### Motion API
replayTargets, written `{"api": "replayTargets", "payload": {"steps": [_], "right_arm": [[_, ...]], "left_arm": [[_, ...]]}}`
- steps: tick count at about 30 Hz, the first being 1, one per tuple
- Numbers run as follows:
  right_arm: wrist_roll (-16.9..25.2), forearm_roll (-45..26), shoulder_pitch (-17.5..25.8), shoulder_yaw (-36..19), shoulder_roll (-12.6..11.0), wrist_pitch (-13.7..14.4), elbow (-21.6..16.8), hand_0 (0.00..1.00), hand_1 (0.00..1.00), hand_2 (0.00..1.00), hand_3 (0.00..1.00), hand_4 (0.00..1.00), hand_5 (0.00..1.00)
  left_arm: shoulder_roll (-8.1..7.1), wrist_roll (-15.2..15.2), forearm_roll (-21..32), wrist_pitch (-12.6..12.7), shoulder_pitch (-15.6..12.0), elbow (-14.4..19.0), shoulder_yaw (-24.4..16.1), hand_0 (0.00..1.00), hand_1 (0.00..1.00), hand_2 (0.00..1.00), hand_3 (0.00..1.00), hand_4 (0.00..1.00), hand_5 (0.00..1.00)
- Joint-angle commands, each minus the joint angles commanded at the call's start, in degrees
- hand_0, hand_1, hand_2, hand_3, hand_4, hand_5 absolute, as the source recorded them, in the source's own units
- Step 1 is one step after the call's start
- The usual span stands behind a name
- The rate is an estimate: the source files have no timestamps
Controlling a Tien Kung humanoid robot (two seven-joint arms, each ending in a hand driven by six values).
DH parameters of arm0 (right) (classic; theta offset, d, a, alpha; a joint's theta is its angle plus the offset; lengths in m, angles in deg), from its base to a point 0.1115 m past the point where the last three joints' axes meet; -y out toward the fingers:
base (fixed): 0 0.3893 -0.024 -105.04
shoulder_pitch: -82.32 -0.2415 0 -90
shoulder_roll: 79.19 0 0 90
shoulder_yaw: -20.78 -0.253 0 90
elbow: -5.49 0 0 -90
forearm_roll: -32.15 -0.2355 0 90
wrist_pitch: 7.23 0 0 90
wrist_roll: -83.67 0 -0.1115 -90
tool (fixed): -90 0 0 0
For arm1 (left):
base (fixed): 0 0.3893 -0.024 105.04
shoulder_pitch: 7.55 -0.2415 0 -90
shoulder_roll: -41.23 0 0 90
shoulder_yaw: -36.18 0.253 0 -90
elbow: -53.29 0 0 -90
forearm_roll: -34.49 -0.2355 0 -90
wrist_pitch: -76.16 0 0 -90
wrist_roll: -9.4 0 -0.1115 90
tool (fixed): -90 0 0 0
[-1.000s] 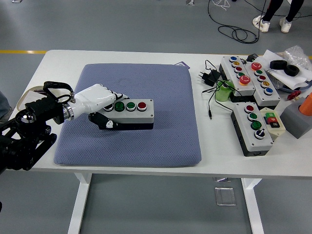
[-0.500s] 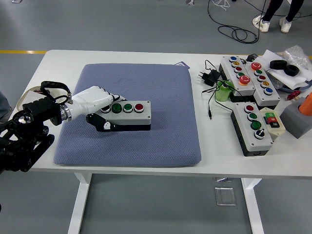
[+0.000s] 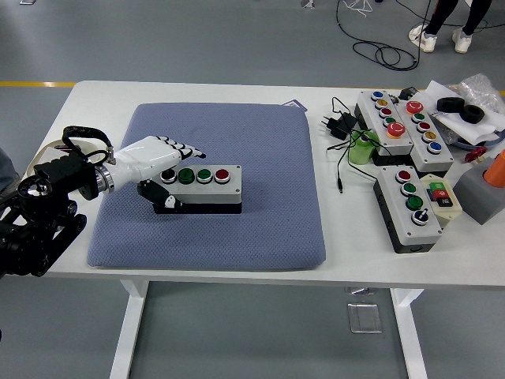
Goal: Pick up the button,place it on the desk,press the button,press the button
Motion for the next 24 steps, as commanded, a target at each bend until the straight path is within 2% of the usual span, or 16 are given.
{"api": "replayTargets", "payload": {"steps": [1, 2, 3, 6, 8, 9, 11, 14, 15, 20, 21, 24], "right_arm": [[0.00, 0.00, 0.00, -0.01, 0.00, 0.00, 0.00, 0.663, 0.639, 0.663, 0.579, 0.365, 0.235], [0.02, -0.07, 0.01, 0.01, 0.00, 0.03, 0.00, 0.663, 0.640, 0.663, 0.579, 0.365, 0.234], [0.04, -0.18, 0.02, 0.05, -0.01, 0.06, 0.00, 0.663, 0.640, 0.663, 0.579, 0.365, 0.234], [0.04, -0.14, 0.02, -0.13, 0.01, 0.08, 0.00, 0.663, 0.640, 0.663, 0.579, 0.365, 0.234], [0.06, 0.00, -0.02, -0.18, -0.02, 0.06, 0.00, 0.663, 0.640, 0.663, 0.579, 0.365, 0.234], [0.08, 0.07, -0.01, -0.27, -0.03, 0.06, 0.00, 0.665, 0.640, 0.662, 0.579, 0.366, 0.236], [0.08, 0.20, 0.02, -0.42, -0.01, 0.07, 0.00, 0.665, 0.640, 0.662, 0.579, 0.366, 0.236], [0.10, 0.30, 0.01, -0.52, -0.01, 0.07, 0.00, 0.665, 0.640, 0.662, 0.579, 0.366, 0.236], [0.11, 0.29, -0.01, -0.53, -0.01, 0.07, 0.00, 0.664, 0.640, 0.663, 0.579, 0.366, 0.236], [0.11, 0.23, -0.01, -0.54, 0.02, 0.09, 0.00, 0.664, 0.640, 0.663, 0.579, 0.366, 0.236], [0.11, 0.20, -0.01, -0.52, 0.02, 0.09, 0.00, 0.665, 0.640, 0.663, 0.579, 0.366, 0.235], [0.09, 0.19, -0.01, -0.52, 0.04, 0.09, 0.00, 0.665, 0.640, 0.663, 0.579, 0.366, 0.235]], "left_arm": [[-0.10, 0.05, 0.00, -0.46, -0.15, 0.44, -0.38, 0.870, 0.916, 0.998, 0.987, 0.998, 0.593], [-0.32, 0.18, 0.00, -1.04, -0.49, 1.20, -0.96, 0.938, 0.950, 0.998, 0.998, 0.998, 0.611], [-0.64, 0.37, 0.00, -1.89, -0.96, 2.54, -1.86, 0.938, 0.950, 0.998, 0.998, 0.998, 0.611], [-1.76, 0.51, 0.00, -5.36, -2.41, 7.13, -4.40, 0.938, 0.950, 0.998, 0.998, 0.998, 0.611], [-2.68, 0.09, 0.00, -8.69, -3.60, 11.38, -6.82, 0.938, 0.950, 0.998, 0.998, 0.998, 0.611], [-2.96, -0.64, 0.00, -9.98, -4.15, 13.32, -8.06, 0.888, 0.916, 0.998, 0.998, 0.976, 0.527], [-3.39, -2.58, 0.00, -10.30, -4.95, 17.20, -9.69, 0.888, 0.916, 0.998, 0.998, 0.976, 0.527], [-3.82, -6.90, 0.00, -8.65, -5.89, 22.96, -10.87, 0.888, 0.916, 0.998, 0.998, 0.976, 0.527], [-4.01, -8.79, 0.00, -7.25, -6.24, 24.95, -10.86, 0.429, 0.472, 0.556, 0.976, 0.796, 0.300], [-4.28, -14.34, 0.00, -4.39, -7.23, 30.29, -10.28, 0.429, 0.472, 0.556, 0.976, 0.796, 0.300], [-4.25, -15.30, 0.00, -3.77, -7.38, 31.02, -10.14, 0.092, 0.002, 0.063, 0.888, 0.950, 0.461], [-4.06, -17.47, 0.00, -1.82, -7.67, 32.14, -9.57, 0.092, 0.002, 0.063, 0.888, 0.950, 0.461]]}}
